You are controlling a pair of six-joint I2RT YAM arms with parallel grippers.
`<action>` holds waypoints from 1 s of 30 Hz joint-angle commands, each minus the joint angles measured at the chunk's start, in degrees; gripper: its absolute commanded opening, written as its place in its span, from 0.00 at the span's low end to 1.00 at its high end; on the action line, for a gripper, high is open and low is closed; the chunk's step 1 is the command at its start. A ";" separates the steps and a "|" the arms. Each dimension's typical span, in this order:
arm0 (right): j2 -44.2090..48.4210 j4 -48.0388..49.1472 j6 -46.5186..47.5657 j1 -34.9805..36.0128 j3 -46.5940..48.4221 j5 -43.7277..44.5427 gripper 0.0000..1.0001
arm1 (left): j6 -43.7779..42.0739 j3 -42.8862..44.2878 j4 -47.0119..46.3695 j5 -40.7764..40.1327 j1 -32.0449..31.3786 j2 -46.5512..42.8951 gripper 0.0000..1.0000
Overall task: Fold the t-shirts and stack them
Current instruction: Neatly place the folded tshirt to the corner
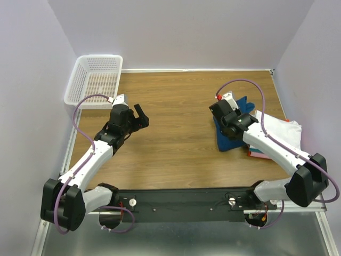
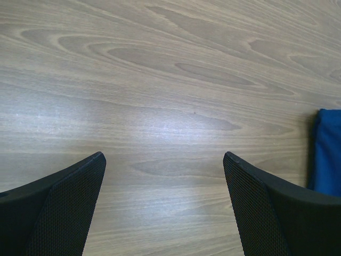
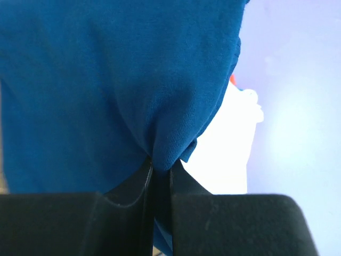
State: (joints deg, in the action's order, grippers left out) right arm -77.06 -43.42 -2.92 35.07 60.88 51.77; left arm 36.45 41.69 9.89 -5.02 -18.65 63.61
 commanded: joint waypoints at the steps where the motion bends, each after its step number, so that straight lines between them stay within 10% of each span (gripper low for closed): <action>1: 2.43 -5.44 2.12 -1.58 3.45 6.06 0.01 | -1.47 1.46 -1.98 1.94 0.99 0.63 0.98; 30: 7.62 -25.66 -2.80 -7.64 21.21 -2.10 0.01 | -3.49 0.76 -5.32 8.09 2.66 3.53 0.98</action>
State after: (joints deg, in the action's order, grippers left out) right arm -71.57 -65.28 -3.16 28.62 80.31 50.85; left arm 33.98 41.74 5.96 1.21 -16.45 66.50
